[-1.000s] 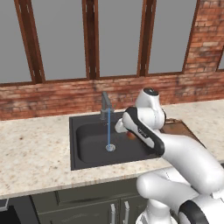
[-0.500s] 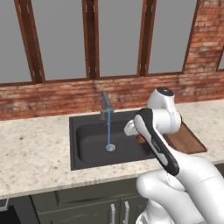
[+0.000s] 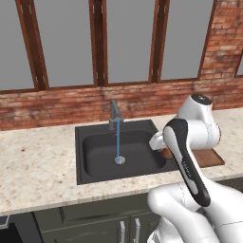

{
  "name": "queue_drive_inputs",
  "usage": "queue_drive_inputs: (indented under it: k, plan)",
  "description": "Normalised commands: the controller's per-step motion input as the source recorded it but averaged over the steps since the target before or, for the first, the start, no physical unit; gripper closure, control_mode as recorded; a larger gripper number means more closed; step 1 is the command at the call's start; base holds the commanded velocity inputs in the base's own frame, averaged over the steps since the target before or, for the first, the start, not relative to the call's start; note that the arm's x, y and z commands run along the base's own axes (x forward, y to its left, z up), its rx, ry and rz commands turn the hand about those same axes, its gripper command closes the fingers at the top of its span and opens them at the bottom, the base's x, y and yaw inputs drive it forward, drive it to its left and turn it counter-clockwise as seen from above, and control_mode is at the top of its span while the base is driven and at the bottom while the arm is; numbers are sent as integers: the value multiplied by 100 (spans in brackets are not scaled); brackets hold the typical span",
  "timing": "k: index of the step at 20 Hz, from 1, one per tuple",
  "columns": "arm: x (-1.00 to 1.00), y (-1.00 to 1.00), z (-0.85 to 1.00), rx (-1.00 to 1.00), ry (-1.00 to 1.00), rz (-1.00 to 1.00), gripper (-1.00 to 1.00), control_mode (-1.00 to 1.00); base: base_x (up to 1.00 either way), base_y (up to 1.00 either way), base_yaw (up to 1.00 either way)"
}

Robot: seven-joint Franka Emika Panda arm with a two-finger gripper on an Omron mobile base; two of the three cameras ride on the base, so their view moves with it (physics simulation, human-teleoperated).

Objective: Pick the apple from the sink and place it on the cutting board to airdry. Then turn off the sink faucet.

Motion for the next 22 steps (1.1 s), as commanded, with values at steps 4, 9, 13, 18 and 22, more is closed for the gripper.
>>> queue_drive_inputs:
  k: [4,9,13,18,22]
  plan:
    - [-35,-53,26,0,0,-1,100,-100,0,0,0]
    - [-21,-60,19,0,0,-1,100,-100,0,0,0]
    - [-11,-52,2,-1,-1,0,100,-100,0,0,0]
    - [0,-48,0,-7,-7,0,100,-100,0,0,0]
    - [0,-35,0,-9,-8,0,100,-100,0,0,0]
